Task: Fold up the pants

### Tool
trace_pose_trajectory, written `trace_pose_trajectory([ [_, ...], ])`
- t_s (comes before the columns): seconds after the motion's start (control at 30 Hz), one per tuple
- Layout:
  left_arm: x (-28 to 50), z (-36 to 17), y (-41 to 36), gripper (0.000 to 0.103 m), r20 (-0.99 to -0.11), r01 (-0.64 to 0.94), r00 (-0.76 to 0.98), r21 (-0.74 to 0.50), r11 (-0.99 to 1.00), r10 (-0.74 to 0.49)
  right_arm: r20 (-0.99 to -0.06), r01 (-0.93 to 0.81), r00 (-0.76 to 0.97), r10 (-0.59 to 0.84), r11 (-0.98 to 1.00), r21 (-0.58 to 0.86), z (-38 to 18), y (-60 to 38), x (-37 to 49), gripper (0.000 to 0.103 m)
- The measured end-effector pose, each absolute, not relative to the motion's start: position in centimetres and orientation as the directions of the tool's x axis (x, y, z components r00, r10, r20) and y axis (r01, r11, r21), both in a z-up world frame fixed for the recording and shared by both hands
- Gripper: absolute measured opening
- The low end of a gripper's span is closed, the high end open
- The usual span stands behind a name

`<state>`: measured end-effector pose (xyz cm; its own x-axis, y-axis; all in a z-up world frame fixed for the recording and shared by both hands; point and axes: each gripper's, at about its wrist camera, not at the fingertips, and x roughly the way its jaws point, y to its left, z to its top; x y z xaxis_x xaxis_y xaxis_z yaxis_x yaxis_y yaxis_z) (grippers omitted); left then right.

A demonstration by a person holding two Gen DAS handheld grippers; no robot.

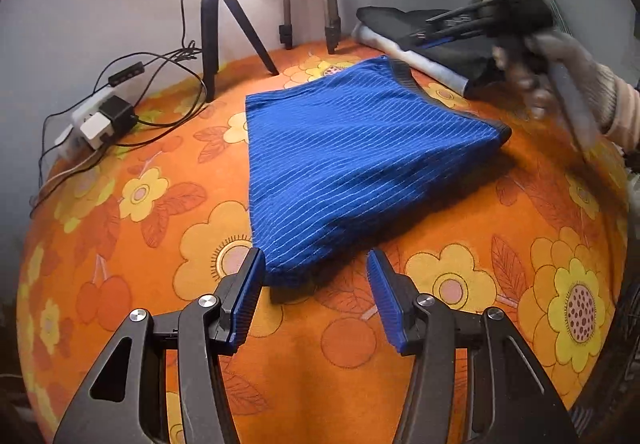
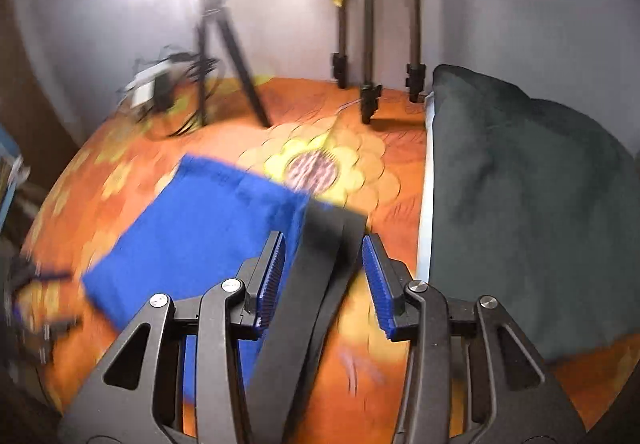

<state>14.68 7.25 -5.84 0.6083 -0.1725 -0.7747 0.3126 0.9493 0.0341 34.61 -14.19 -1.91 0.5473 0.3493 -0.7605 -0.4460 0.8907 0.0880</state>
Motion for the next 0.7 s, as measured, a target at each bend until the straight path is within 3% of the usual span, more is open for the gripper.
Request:
trace_pose_trajectory([
  [0.17,14.9,-6.0,8.2,0.053,-0.769,0.296,0.615,0.022,0.955,-0.173,-0.79,-0.422,0.526,0.316,0.903,0.08,-3.5,-13.0,37.6,0.042],
  [0.57,14.8,-6.1,8.6,0.053,-0.77,0.281,0.613,0.003,0.96,-0.178,-0.84,-0.359,0.378,0.389,0.898,0.255,-5.9,-12.9,38.8,0.042],
  [0.67,14.8,-6.1,8.4,0.053,-0.772,0.283,0.612,0.013,0.959,-0.171,-0.836,-0.335,0.358,0.415,0.893,0.3,-6.7,-12.8,38.9,0.028],
  [0.7,14.8,-6.1,8.4,0.053,-0.773,0.284,0.611,0.015,0.959,-0.169,-0.832,-0.328,0.373,0.412,0.897,0.297,-6.6,-12.8,38.8,0.027],
])
